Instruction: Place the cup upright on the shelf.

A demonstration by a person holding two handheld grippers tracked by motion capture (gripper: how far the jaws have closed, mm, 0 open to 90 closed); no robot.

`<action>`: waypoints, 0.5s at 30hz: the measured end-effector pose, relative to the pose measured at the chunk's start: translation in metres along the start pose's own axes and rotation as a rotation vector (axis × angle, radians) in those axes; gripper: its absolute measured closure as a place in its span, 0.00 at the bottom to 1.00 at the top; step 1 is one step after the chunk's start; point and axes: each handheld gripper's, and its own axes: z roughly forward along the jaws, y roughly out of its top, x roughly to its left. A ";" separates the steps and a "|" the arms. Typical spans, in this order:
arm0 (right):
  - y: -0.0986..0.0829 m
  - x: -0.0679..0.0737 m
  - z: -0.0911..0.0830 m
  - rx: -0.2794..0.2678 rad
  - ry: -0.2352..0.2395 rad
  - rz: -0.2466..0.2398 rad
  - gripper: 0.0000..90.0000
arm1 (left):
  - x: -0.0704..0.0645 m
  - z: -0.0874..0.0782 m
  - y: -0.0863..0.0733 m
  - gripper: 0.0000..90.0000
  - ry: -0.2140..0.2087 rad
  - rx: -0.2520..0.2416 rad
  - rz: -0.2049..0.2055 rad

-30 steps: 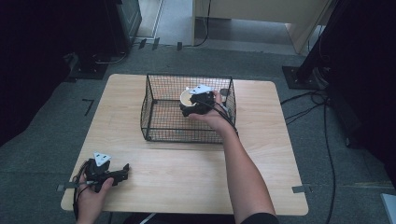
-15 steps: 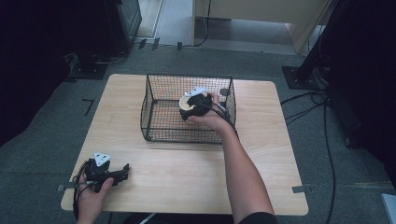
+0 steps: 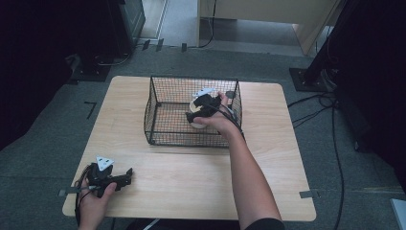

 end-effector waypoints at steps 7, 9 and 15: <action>0.003 -0.006 -0.012 -0.058 -0.016 0.025 0.00 | 0.000 0.000 0.000 0.02 0.000 0.001 0.000; 0.005 -0.008 -0.018 -0.077 -0.022 0.037 0.00 | 0.000 0.000 0.000 0.02 0.000 0.001 0.000; 0.015 -0.011 -0.039 -0.162 -0.023 0.089 0.00 | 0.000 0.000 0.000 0.02 0.000 0.001 0.000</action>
